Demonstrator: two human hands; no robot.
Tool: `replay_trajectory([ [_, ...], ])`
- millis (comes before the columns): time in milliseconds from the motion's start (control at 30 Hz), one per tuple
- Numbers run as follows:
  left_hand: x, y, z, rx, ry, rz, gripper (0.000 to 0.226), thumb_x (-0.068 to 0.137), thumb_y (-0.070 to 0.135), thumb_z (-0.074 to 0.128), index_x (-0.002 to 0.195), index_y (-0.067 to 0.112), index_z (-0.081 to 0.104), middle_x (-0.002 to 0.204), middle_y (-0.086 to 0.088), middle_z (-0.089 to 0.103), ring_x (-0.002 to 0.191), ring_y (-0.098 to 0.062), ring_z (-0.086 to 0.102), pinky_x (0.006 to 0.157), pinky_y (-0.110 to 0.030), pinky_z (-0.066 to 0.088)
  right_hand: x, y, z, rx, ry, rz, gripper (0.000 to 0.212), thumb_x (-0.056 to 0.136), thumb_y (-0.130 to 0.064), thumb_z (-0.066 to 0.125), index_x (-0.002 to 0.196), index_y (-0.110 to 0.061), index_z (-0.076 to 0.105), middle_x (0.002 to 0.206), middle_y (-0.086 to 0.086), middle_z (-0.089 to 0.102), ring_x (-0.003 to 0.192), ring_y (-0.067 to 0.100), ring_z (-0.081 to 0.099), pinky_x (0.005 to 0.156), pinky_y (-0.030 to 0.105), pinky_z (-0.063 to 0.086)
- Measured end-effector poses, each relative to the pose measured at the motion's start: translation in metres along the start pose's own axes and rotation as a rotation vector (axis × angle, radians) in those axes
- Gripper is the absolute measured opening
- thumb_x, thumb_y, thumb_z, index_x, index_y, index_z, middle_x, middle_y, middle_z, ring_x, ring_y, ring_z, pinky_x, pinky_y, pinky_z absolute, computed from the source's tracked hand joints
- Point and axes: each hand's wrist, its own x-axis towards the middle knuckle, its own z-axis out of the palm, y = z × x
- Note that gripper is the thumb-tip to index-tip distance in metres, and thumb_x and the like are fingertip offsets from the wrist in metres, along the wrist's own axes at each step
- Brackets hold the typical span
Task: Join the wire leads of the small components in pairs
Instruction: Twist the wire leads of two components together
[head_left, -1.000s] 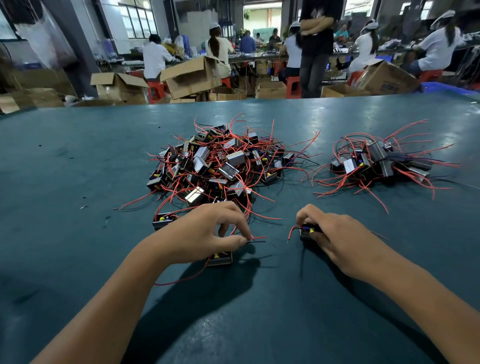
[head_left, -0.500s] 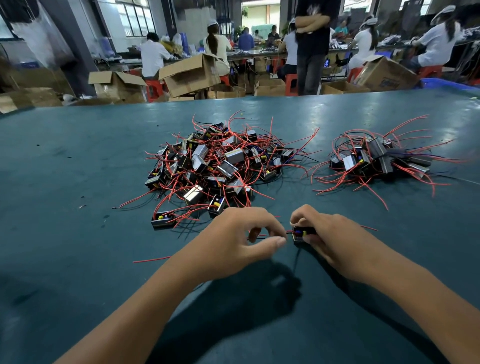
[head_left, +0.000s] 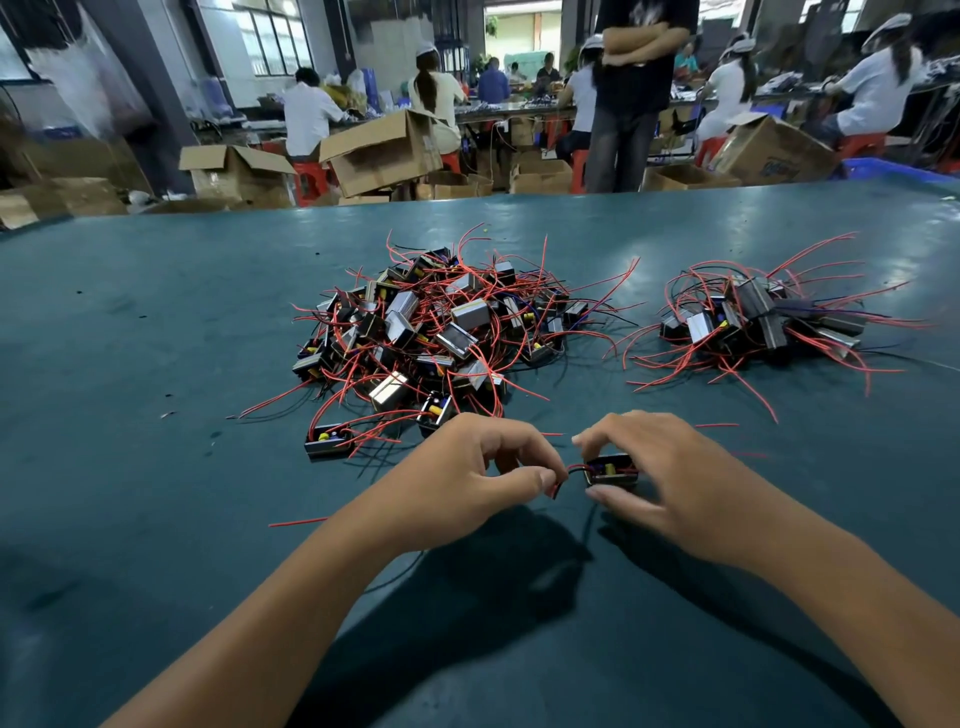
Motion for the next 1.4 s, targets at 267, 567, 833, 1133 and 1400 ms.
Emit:
replay_trajectory([
  [267, 0.001, 0.003, 0.006, -0.115, 0.026, -0.029, 0.015, 0.087, 0.010, 0.062, 0.089, 0.018, 0.075, 0.079, -0.002, 0.072, 0.068, -0.010, 0.054, 0.065, -0.024, 0.042, 0.003, -0.008, 0.009, -0.021, 0.148, -0.134, 0.013, 0.088, -0.027, 0.067, 0.093, -0.016, 0.062, 0.091, -0.005, 0.059, 0.085, 0.017, 0.054, 0.077, 0.027, 0.042],
  [567, 0.001, -0.002, 0.007, 0.199, 0.072, 0.111, 0.014, 0.082, 0.016, 0.081, 0.090, 0.023, 0.071, 0.085, 0.013, 0.069, 0.075, -0.010, 0.057, 0.069, -0.025, 0.049, 0.003, -0.010, 0.007, 0.019, 0.182, -0.131, 0.005, 0.086, -0.019, 0.062, 0.087, -0.014, 0.061, 0.091, -0.004, 0.054, 0.086, 0.016, 0.051, 0.075, 0.031, 0.045],
  [833, 0.005, -0.011, 0.002, 0.339, 0.267, 0.135, 0.010, 0.088, 0.012, 0.074, 0.089, 0.021, 0.070, 0.084, 0.011, 0.068, 0.075, -0.018, 0.061, 0.070, -0.038, 0.050, -0.001, -0.006, 0.005, 0.151, 0.158, -0.117, 0.007, 0.084, -0.017, 0.065, 0.089, -0.017, 0.061, 0.084, -0.008, 0.057, 0.078, 0.011, 0.054, 0.071, 0.033, 0.048],
  [1133, 0.005, -0.008, 0.001, 0.084, 0.233, 0.058, 0.012, 0.094, 0.017, 0.069, 0.096, 0.010, 0.078, 0.064, 0.027, 0.064, 0.057, 0.012, 0.053, 0.058, -0.002, 0.036, 0.003, -0.018, 0.014, 0.302, 0.168, -0.134, 0.012, 0.090, -0.026, 0.067, 0.093, -0.014, 0.071, 0.092, -0.010, 0.069, 0.088, 0.005, 0.065, 0.078, 0.028, 0.050],
  [1400, 0.005, -0.014, -0.003, 0.003, 0.231, -0.008, 0.012, 0.096, 0.025, 0.066, 0.097, 0.021, 0.077, 0.086, 0.008, 0.076, 0.072, -0.024, 0.067, 0.068, -0.038, 0.054, 0.002, -0.023, 0.022, 0.446, 0.201, 0.009, 0.007, 0.087, -0.023, 0.070, 0.089, -0.016, 0.070, 0.091, -0.011, 0.072, 0.087, 0.006, 0.068, 0.075, 0.025, 0.053],
])
